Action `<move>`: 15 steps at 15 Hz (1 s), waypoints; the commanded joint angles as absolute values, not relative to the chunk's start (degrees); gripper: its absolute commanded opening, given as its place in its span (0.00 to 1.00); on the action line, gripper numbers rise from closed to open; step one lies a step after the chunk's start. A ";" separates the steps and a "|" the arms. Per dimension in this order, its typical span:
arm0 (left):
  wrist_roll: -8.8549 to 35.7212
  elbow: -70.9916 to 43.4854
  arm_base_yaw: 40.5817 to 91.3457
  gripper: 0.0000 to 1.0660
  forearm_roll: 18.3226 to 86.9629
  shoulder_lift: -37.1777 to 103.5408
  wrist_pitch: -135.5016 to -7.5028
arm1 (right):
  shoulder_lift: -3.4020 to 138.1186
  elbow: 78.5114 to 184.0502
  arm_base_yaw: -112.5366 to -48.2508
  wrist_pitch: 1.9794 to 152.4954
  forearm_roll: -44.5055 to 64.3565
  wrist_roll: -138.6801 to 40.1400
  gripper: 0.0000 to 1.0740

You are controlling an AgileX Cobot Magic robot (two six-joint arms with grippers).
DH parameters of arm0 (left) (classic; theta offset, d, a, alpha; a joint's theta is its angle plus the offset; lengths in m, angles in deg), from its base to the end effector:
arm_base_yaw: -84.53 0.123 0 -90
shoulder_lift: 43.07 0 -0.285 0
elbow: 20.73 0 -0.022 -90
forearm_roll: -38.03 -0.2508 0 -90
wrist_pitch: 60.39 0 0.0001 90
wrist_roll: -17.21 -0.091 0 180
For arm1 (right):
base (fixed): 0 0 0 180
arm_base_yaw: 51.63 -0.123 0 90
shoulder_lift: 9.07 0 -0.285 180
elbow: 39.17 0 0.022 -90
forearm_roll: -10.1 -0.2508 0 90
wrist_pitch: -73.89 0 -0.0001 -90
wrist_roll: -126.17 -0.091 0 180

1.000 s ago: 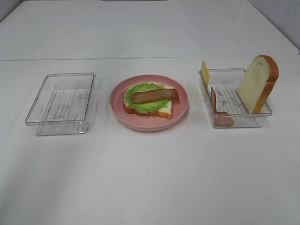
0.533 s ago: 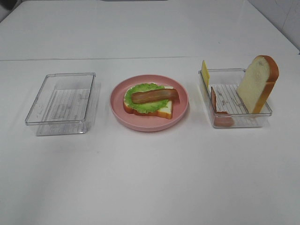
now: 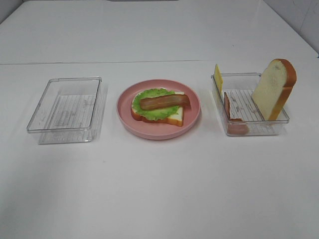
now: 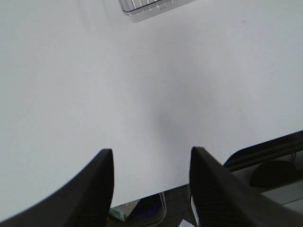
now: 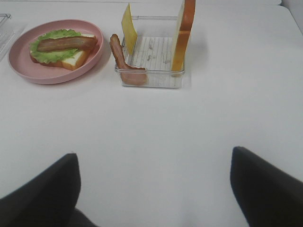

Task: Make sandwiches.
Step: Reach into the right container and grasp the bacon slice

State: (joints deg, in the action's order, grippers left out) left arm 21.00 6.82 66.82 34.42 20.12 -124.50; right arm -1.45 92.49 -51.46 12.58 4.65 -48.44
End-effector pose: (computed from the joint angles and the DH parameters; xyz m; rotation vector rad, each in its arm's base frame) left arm 0.1550 -0.0441 0.3139 0.3469 2.6764 -0.0290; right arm -0.0063 0.0076 0.2779 -0.0984 2.0411 0.0532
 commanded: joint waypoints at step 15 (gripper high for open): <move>21.17 26.76 66.82 0.46 33.16 -36.15 -122.44 | 36.13 101.43 -51.06 41.97 1.85 -48.32 0.77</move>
State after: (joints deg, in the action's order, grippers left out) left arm 21.00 26.64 66.82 33.51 -35.57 -123.35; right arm 35.16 100.74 -51.46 41.46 2.25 -48.44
